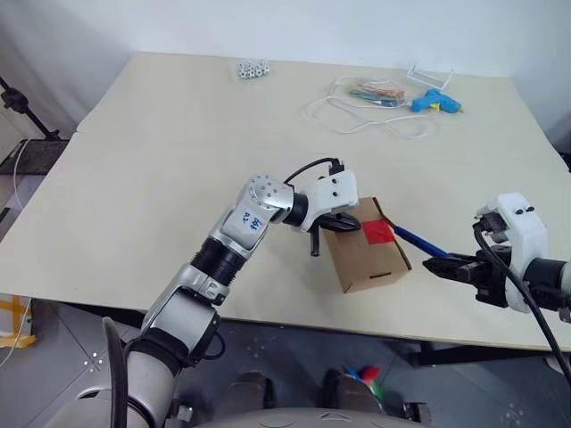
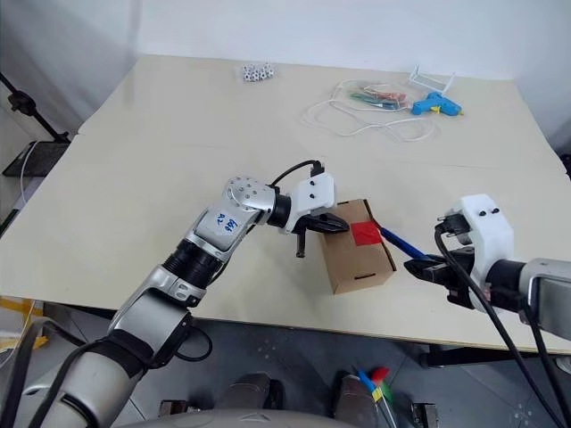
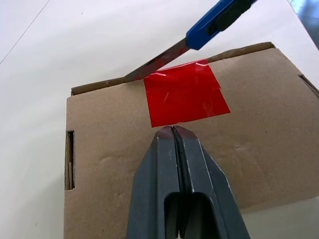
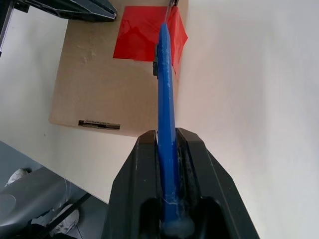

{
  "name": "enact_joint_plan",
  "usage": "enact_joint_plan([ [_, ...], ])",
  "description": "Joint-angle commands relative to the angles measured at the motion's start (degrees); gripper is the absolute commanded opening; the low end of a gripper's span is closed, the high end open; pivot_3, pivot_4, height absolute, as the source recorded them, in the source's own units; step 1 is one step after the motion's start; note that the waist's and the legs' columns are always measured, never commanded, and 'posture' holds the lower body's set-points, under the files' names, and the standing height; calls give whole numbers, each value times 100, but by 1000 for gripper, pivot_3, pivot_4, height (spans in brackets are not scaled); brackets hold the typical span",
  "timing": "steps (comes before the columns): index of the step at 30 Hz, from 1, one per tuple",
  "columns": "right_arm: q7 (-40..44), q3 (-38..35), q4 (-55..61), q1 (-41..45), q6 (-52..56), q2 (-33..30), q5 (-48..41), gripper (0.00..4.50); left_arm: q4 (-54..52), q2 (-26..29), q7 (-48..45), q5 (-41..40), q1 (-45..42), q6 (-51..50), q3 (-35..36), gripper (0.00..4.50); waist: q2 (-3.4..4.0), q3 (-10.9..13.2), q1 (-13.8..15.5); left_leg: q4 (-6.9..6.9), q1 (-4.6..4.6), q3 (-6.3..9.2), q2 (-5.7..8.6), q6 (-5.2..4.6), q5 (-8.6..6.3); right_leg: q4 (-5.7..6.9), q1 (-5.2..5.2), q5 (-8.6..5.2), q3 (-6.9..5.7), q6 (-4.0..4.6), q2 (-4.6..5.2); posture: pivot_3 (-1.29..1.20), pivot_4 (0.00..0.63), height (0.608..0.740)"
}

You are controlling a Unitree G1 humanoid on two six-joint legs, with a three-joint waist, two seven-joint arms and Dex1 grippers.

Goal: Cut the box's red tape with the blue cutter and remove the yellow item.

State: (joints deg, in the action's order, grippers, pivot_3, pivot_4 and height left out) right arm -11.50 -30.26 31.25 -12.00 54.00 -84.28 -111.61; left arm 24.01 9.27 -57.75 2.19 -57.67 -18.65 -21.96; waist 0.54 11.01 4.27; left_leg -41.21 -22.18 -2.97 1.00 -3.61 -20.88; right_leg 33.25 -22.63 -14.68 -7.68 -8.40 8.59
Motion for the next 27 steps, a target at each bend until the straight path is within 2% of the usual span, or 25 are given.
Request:
enact_joint_plan([
  [1,120,-247,147,-264,226,-75,-139,165,93,31,-22,135,199,-163,-195,0,0,0,5,0,0,0,0,0,0,0,0,0,0,0,0,0,150,740],
  [13,428,-779,321,-1060,255,-149,-139,165,-1,20,9,123,280,-220,-197,0,-1,-1,19,0,1,5,0,-1,-1,-11,6,0,-2,0,0,0,150,740],
  [27,490,-1160,303,-1606,371,-178,-139,165,-165,15,45,109,364,-337,-190,0,-1,-2,14,1,4,5,-2,-1,-1,-22,12,0,1,1,-1,0,150,740],
])
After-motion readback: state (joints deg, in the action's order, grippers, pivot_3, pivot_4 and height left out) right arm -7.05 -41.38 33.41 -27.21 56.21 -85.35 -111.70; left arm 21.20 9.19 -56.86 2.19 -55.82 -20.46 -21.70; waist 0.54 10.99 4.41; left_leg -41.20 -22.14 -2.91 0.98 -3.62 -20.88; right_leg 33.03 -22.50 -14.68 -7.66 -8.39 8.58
